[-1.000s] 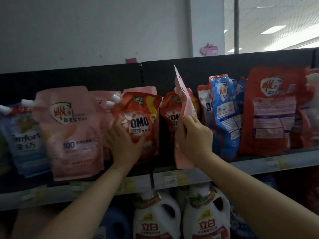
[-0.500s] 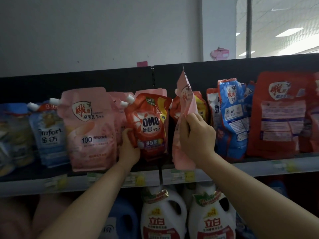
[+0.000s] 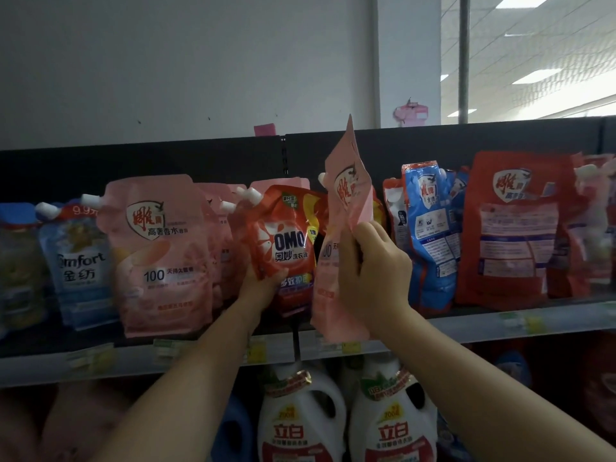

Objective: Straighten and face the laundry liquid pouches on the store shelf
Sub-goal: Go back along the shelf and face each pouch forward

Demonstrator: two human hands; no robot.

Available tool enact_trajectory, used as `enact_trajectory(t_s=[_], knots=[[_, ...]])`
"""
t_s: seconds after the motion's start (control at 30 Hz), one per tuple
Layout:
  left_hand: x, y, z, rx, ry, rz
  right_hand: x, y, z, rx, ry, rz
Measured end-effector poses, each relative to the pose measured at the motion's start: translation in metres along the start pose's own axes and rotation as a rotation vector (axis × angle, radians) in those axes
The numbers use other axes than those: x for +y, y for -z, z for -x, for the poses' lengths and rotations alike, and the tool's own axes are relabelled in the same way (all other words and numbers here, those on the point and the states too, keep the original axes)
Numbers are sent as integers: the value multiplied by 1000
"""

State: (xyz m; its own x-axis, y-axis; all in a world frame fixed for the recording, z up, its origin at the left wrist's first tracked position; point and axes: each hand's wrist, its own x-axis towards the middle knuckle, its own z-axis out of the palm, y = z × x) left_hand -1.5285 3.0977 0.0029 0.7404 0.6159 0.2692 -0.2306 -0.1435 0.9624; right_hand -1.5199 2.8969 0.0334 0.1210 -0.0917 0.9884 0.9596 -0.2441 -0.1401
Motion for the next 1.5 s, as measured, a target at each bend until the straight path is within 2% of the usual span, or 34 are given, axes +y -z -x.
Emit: enact_trajectory(t_s=[0.33, 0.47, 0.53, 0.63, 0.73, 0.83, 0.97, 1.1, 1.2, 1.27, 1.33, 1.4, 1.5], knots=[[1, -73, -7, -220, 106, 9, 13, 19, 3, 26, 31, 75], [1, -109, -16, -197, 140, -56, 28, 26, 8, -10, 25, 75], [7, -115, -9, -216, 199, 18, 34, 29, 7, -21, 22, 57], [7, -112, -8, -206, 205, 71, 35, 28, 3, -22, 48, 12], [-6, -98, -17, -115, 144, 28, 30, 20, 0, -21, 70, -30], [-4, -78, -13, -104, 111, 118, 20, 6, -2, -36, 82, -83], [14, -47, 7, -222, 106, 244, 6, -19, -4, -58, 52, -203], [26, -9, 19, -126, 20, 349, 7, -44, -5, -55, 0, -276], [33, 9, 16, -69, -43, 145, 11, -61, -3, -135, 3, -211], [36, 19, 11, 47, -70, 28, 17, -72, -1, -210, -3, -122], [37, 26, 6, 191, -158, -65, 25, -80, 0, -304, -112, -56], [34, 31, 0, 284, -235, -161, 31, -89, 1, -410, -299, -12], [20, 34, -5, 362, -233, -250, 33, -101, 10, -611, -576, -68]])
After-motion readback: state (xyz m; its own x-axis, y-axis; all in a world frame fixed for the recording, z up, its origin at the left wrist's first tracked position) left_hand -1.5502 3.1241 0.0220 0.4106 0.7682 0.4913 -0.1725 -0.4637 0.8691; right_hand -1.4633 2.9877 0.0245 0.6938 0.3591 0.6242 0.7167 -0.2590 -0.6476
